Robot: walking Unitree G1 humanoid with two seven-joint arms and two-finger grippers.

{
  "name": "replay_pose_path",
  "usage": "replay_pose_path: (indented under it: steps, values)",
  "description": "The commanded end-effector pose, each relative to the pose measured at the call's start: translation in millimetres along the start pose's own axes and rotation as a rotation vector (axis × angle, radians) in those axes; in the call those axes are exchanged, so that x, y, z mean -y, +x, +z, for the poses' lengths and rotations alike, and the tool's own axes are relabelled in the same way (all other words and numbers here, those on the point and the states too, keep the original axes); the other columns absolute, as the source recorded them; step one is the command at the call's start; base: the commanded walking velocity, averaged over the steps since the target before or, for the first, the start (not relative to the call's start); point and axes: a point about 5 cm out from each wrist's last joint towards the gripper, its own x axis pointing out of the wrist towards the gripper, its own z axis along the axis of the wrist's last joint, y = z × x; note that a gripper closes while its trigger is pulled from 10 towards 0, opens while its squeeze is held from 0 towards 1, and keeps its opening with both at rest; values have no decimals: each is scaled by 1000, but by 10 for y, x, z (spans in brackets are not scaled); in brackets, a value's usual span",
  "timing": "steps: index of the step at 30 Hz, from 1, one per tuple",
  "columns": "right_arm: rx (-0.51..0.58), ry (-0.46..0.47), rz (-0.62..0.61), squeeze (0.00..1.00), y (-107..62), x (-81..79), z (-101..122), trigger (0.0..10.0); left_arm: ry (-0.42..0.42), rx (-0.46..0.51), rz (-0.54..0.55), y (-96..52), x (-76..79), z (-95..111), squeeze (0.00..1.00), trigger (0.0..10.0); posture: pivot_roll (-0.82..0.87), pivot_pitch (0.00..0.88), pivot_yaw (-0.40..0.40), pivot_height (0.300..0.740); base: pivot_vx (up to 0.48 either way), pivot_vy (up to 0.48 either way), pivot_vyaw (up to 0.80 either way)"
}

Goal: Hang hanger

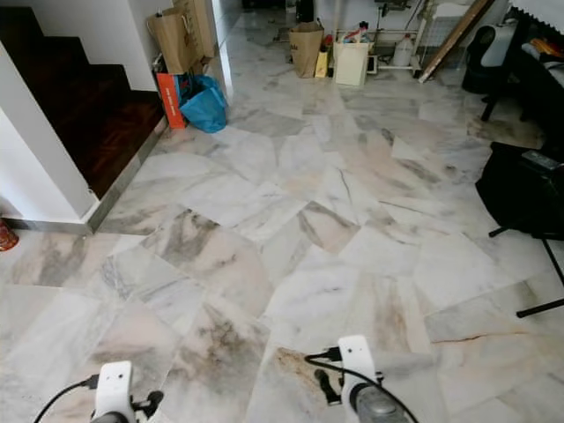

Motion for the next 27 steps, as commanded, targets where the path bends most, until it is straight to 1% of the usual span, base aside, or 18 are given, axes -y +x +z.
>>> replay_pose_path:
  steps: [1, 2, 4, 6, 7, 8, 9, 10, 13, 14, 15, 18, 20, 21, 22, 24, 25, 27]
  values:
    - [20, -10, -13, 0, -13, 96, 59, 10000, -18, -17, 1, 5, 95, -17, 0, 10000, -120, 0, -31, 740, 0, 0, 0]
    - [20, -10, -13, 0, -13, 96, 59, 10000, -18, -17, 1, 5, 95, -17, 0, 10000, -120, 0, -31, 740, 0, 0, 0]
    - [17, -31, -18, 0, -29, 166, 64, 10000, -34, -16, -12, 8, 180, -11, 0, 10000, -116, 0, -36, 740, 0, 0, 0]
    - [16, -32, -18, 0, -30, 170, 64, 10000, -35, -16, -12, 9, 185, -10, 0, 10000, -116, 0, -36, 740, 0, 0, 0]
    - [11, -54, -20, 0, -50, 234, 50, 10000, -45, -17, -24, 8, 276, -12, 0, 10000, -100, 0, -34, 740, 0, 0, 0]
    - [11, -54, -20, 0, -50, 234, 50, 10000, -45, -17, -24, 8, 276, -12, 0, 10000, -100, 0, -34, 740, 0, 0, 0]
    - [9, -63, -21, 0, -59, 262, 45, 10000, -49, -18, -28, 7, 315, -13, 0, 10000, -100, 0, -34, 740, 0, 0, 0]
    - [2, -66, -23, 0, -70, 283, 12, 10000, -39, -26, -38, -1, 351, -40, 0, 10000, -78, 0, 2, 740, 0, 0, 0]
    - [-9, -72, -27, 0, -88, 315, -35, 10000, -23, -38, -52, -13, 407, -79, 0, 10000, -78, 0, 2, 740, 0, 0, 0]
    - [-19, -35, -39, 0, -91, 284, -111, 10000, 15, -34, -62, -20, 380, -98, 0, 10000, -53, 0, 29, 740, 0, 0, 0]
    - [-36, 15, -51, 0, -95, 217, -225, 10000, 52, -30, -63, -28, 308, -123, 0, 10000, -53, 0, 29, 740, 0, 0, 0]
    - [-55, 29, -42, 0, -86, 90, -321, 10000, 21, -38, -3, -32, 115, -141, 0, 10000, -65, 0, 26, 740, 0, 0, 0]
    - [-76, 26, -7, 0, -74, -43, -382, 10000, 31, -68, 35, -56, -64, -211, 0, 10000, -84, 0, 29, 740, 0, 0, 0]
    - [-76, 26, -7, 0, -74, -43, -382, 10000, 31, -68, 35, -56, -64, -211, 0, 10000, -84, 0, 29, 740, 0, 0, 0]
    - [-83, 8, 20, 0, -70, -104, -404, 10000, 33, -73, 43, -66, -117, -229, 0, 10000, -95, 0, 44, 740, 0, 0, 0]
    - [-85, -9, 34, 0, -71, -135, -419, 10000, 31, -72, 48, -67, -138, -228, 0, 10000, -101, 0, 56, 740, 0, 0, 0]
    - [-91, -22, 38, 0, -81, -144, -457, 10000, 37, -64, 47, -59, -140, -197, 0, 10000, -116, 0, 60, 740, 0, 0, 0]
    - [-94, -20, 32, 0, -87, -134, -476, 10000, 42, -57, 43, -51, -134, -173, 0, 10000, -131, 0, 57, 740, 0, 0, 0]
